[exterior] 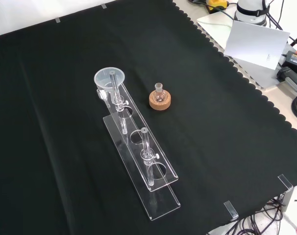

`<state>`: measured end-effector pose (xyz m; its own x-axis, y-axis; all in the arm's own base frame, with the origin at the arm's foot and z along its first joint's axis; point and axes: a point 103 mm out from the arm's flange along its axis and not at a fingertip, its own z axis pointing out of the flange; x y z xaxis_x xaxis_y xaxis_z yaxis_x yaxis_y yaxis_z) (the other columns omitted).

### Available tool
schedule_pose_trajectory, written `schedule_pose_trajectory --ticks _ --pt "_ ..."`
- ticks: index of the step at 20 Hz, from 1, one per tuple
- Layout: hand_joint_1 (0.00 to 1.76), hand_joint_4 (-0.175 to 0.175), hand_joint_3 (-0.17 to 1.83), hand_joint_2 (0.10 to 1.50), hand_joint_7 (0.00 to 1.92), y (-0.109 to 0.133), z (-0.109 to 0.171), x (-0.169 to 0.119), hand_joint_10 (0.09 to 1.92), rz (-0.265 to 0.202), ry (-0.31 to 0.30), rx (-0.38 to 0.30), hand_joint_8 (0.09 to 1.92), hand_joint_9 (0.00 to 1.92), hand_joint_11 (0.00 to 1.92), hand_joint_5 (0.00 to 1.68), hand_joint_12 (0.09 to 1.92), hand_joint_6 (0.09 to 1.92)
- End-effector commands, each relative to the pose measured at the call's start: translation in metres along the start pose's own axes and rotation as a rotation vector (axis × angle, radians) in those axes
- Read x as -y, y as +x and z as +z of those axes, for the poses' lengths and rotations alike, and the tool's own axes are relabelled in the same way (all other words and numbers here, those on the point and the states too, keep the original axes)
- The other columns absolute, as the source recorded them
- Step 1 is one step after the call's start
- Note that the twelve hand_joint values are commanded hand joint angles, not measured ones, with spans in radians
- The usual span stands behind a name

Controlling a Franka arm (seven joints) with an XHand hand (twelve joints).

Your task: Pick up the funnel from the transparent funnel stand.

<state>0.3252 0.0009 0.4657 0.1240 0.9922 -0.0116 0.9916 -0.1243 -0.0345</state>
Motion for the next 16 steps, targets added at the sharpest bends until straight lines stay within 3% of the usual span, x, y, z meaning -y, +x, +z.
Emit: schedule_pose_trajectory --ticks 1,5,11,16 --pt "0.00 0.012 0.37 1.18 0.00 0.007 0.023 -0.030 0.69 0.025 0.033 0.023 0.48 0.16 0.16 0.25 1.35 0.09" --pt "0.00 0.012 0.37 1.18 0.00 0.020 0.030 -0.057 0.69 0.022 0.046 0.058 0.48 0.16 0.16 0.25 1.35 0.09" --pt "0.00 0.003 0.37 1.17 0.00 0.056 0.042 -0.100 0.69 -0.096 0.079 0.081 0.49 0.17 0.16 0.24 1.35 0.09" --pt "0.00 -0.001 0.35 1.14 0.00 0.072 0.062 -0.129 0.69 -0.140 0.130 0.098 0.51 0.17 0.15 0.23 1.36 0.09"
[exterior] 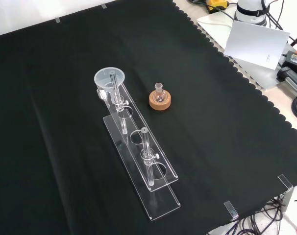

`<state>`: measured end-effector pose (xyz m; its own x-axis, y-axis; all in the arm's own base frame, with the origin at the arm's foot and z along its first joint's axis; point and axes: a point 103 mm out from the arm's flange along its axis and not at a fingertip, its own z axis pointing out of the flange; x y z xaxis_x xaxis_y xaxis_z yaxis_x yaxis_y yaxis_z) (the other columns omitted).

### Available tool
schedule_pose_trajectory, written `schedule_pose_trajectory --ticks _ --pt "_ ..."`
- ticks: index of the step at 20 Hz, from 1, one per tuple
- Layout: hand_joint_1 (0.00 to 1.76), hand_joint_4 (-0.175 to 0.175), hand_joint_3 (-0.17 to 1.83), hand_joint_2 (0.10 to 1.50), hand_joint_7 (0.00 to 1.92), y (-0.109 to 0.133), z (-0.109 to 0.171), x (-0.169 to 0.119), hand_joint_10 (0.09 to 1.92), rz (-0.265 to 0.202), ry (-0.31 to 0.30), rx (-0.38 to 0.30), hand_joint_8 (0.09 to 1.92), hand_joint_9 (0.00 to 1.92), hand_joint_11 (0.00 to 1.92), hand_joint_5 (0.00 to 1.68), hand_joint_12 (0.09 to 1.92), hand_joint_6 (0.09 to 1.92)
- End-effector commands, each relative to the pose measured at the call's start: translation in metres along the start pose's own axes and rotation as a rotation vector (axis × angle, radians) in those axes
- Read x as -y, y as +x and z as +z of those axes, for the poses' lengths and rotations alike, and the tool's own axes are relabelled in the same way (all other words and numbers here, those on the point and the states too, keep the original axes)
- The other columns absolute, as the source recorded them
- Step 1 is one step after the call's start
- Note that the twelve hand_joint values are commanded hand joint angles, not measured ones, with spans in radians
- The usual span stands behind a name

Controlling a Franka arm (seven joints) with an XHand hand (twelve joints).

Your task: Pick up the funnel from the transparent funnel stand.

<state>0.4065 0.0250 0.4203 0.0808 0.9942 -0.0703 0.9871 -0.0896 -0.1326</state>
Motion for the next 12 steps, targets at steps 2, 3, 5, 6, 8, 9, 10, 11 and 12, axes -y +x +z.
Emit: schedule_pose_trajectory --ticks 2,3,5,6,8,9,10,11,12 --pt "0.00 -0.002 0.35 1.14 0.00 0.040 0.018 -0.063 0.69 -0.113 0.047 0.046 0.52 0.17 0.14 0.23 1.37 0.09" --pt "0.00 -0.003 0.35 1.13 0.00 0.042 0.020 -0.068 0.69 -0.119 0.056 0.048 0.52 0.17 0.14 0.23 1.37 0.09" --pt "0.00 -0.004 0.34 1.12 0.00 0.043 0.023 -0.078 0.70 -0.128 0.066 0.049 0.53 0.17 0.13 0.23 1.38 0.09" --pt "0.00 -0.004 0.34 1.11 0.00 0.044 0.025 -0.082 0.70 -0.130 0.078 0.049 0.54 0.17 0.13 0.23 1.38 0.09" --pt "0.00 -0.003 0.33 1.10 0.00 0.047 0.028 -0.091 0.70 -0.134 0.100 0.046 0.54 0.18 0.12 0.23 1.38 0.09" --pt "0.00 -0.003 0.32 1.09 0.01 0.049 0.031 -0.094 0.70 -0.136 0.102 0.048 0.55 0.18 0.12 0.23 1.38 0.09" --pt "0.00 -0.002 0.32 1.08 0.00 0.052 0.035 -0.096 0.71 -0.138 0.108 0.049 0.56 0.18 0.12 0.23 1.39 0.09" --pt "0.01 -0.002 0.31 1.07 0.00 0.055 0.038 -0.099 0.71 -0.140 0.125 0.051 0.56 0.19 0.11 0.23 1.40 0.09" --pt "0.02 -0.002 0.31 1.06 0.01 0.057 0.042 -0.101 0.72 -0.141 0.136 0.057 0.57 0.19 0.11 0.23 1.40 0.09"
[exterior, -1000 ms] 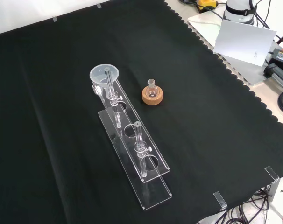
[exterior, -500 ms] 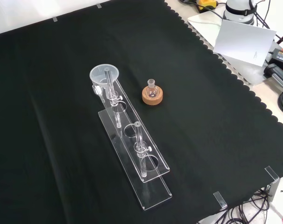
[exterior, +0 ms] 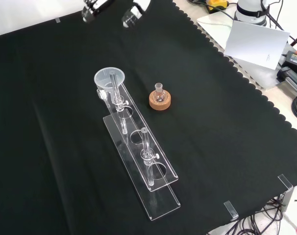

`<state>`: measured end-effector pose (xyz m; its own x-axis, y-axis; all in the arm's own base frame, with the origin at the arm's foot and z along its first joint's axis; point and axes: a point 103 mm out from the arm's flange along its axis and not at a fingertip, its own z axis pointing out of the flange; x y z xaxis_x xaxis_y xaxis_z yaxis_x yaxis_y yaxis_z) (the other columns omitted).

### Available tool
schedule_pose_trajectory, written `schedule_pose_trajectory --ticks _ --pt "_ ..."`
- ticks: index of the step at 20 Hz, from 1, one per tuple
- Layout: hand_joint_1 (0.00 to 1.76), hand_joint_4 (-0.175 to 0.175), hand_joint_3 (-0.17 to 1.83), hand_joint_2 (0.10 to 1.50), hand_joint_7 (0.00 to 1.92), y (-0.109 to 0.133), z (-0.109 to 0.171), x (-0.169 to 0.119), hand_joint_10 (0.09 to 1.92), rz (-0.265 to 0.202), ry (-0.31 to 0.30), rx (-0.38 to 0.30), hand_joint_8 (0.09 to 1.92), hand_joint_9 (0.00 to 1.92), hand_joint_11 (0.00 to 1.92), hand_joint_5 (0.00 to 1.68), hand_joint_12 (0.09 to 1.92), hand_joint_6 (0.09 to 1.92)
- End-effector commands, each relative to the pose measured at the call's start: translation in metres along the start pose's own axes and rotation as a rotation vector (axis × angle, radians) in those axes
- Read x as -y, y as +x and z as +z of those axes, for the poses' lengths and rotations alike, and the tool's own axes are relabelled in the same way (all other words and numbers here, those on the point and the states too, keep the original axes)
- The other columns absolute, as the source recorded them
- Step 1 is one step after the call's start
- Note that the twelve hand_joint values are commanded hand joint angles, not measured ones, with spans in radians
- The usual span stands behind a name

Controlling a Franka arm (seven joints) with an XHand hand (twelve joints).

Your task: Pick up the funnel from the transparent funnel stand.

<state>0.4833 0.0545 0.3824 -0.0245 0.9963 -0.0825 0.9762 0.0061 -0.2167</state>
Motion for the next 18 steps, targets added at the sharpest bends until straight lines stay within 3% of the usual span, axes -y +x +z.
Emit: schedule_pose_trajectory --ticks 1,10,18 --pt "0.04 -0.002 0.30 1.04 0.01 0.019 0.017 -0.028 0.72 -0.040 0.072 0.033 0.58 0.20 0.10 0.23 1.40 0.09" --pt "0.31 0.009 0.22 0.89 0.00 0.020 0.039 -0.054 0.74 -0.023 0.165 0.026 0.51 0.17 0.10 0.15 1.43 0.09" --pt "0.34 0.008 0.18 0.82 0.00 0.020 0.062 -0.067 0.76 -0.031 0.214 0.023 0.44 0.14 0.11 0.08 1.45 0.09"
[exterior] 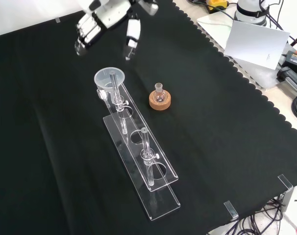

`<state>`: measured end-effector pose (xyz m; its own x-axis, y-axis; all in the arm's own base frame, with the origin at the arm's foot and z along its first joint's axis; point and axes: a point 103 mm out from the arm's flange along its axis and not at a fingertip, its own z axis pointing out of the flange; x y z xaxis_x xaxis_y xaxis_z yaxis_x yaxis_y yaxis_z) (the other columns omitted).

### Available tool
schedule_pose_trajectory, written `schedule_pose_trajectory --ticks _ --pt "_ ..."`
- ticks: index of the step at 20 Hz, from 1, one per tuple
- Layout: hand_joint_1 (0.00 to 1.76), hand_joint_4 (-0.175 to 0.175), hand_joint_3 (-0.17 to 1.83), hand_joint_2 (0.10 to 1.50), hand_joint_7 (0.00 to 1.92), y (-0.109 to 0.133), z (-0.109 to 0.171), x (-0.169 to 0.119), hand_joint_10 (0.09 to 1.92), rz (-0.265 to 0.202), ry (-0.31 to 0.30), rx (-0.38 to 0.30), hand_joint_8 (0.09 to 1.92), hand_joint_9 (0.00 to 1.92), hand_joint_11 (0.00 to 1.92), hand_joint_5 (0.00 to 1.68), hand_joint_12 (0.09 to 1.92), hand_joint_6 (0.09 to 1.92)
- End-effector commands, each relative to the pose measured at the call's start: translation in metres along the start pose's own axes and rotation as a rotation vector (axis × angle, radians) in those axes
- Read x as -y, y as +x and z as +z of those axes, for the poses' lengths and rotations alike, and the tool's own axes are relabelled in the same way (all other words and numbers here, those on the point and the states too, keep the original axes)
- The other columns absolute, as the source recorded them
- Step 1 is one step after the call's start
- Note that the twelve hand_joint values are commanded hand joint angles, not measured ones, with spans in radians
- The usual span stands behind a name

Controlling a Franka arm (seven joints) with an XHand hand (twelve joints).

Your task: Pick up the funnel from the transparent funnel stand.

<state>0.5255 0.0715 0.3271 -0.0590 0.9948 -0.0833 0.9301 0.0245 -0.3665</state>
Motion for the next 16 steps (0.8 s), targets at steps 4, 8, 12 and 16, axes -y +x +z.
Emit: schedule_pose_trajectory --ticks 4,8,12,16 --pt "0.35 0.000 0.16 0.79 0.00 -0.001 0.024 -0.021 0.80 -0.009 0.097 0.002 0.41 0.12 0.13 0.06 1.47 0.09" --pt "0.38 -0.001 0.14 0.77 0.00 0.001 0.030 -0.024 0.85 -0.018 0.119 -0.001 0.30 0.06 0.15 0.02 1.48 0.09" --pt "0.40 -0.004 0.12 0.76 0.00 0.005 0.031 -0.024 0.87 -0.031 0.104 0.000 0.26 0.05 0.16 0.01 1.49 0.09" --pt "0.43 -0.008 0.12 0.75 0.00 0.011 0.035 -0.024 0.88 -0.048 0.099 0.005 0.25 0.05 0.17 0.01 1.50 0.09"
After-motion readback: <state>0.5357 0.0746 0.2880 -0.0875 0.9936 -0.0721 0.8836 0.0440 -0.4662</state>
